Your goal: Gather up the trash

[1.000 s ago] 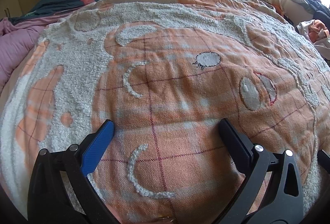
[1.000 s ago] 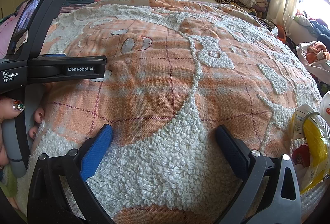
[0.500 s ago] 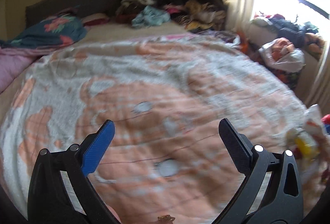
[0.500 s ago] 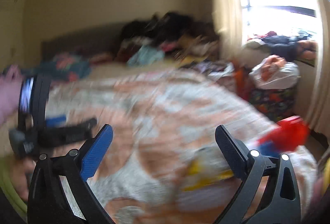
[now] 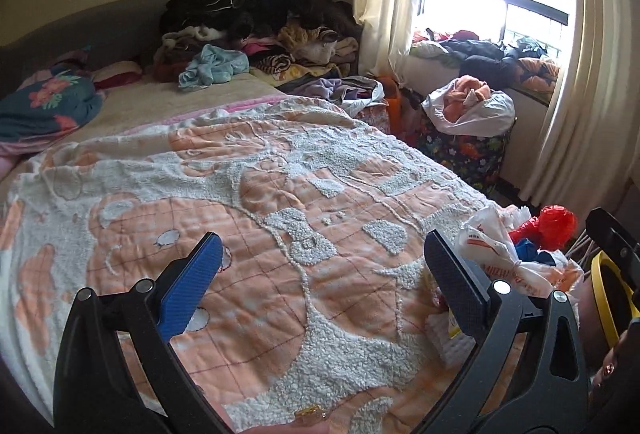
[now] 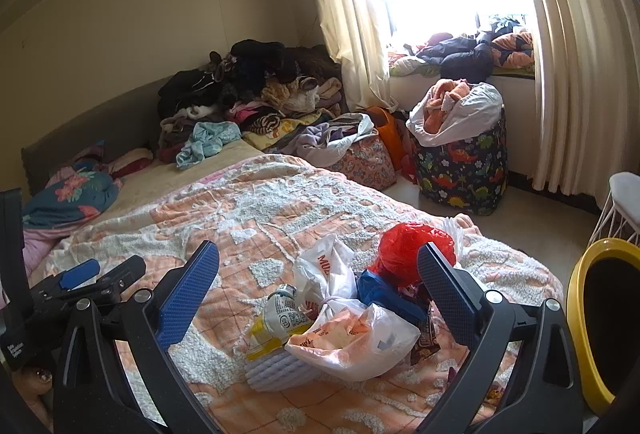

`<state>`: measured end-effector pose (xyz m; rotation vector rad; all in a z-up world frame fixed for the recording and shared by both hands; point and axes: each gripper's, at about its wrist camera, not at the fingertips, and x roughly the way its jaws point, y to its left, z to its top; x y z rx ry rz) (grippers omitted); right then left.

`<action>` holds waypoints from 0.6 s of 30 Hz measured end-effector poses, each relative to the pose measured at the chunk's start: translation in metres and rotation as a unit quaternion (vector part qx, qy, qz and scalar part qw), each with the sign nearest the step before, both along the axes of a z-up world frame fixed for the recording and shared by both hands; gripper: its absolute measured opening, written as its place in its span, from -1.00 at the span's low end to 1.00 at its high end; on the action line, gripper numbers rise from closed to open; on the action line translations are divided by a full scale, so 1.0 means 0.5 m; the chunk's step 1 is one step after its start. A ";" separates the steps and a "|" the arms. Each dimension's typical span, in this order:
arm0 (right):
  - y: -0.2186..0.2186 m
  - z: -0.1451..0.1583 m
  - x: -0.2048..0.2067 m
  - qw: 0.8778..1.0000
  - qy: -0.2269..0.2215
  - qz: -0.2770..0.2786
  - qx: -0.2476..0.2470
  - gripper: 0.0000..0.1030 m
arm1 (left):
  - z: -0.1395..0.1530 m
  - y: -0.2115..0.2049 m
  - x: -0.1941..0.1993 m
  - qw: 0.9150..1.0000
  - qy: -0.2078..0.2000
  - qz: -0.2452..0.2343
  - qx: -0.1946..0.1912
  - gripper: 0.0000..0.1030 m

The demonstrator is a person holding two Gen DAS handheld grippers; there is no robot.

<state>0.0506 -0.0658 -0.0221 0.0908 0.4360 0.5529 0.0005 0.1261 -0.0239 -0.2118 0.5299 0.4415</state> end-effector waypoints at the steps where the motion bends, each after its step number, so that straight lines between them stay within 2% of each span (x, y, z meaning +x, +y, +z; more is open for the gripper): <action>1: 0.000 0.000 -0.001 1.000 0.000 0.001 0.000 0.88 | 0.000 -0.003 0.000 1.000 0.002 0.000 0.001 0.81; 4: 0.003 0.000 -0.003 1.000 -0.002 0.004 0.000 0.88 | 0.004 -0.007 -0.002 1.000 0.003 0.001 0.011 0.81; 18: 0.001 0.003 -0.016 1.000 -0.012 0.005 -0.005 0.88 | 0.009 -0.010 -0.001 1.000 0.002 -0.005 0.006 0.81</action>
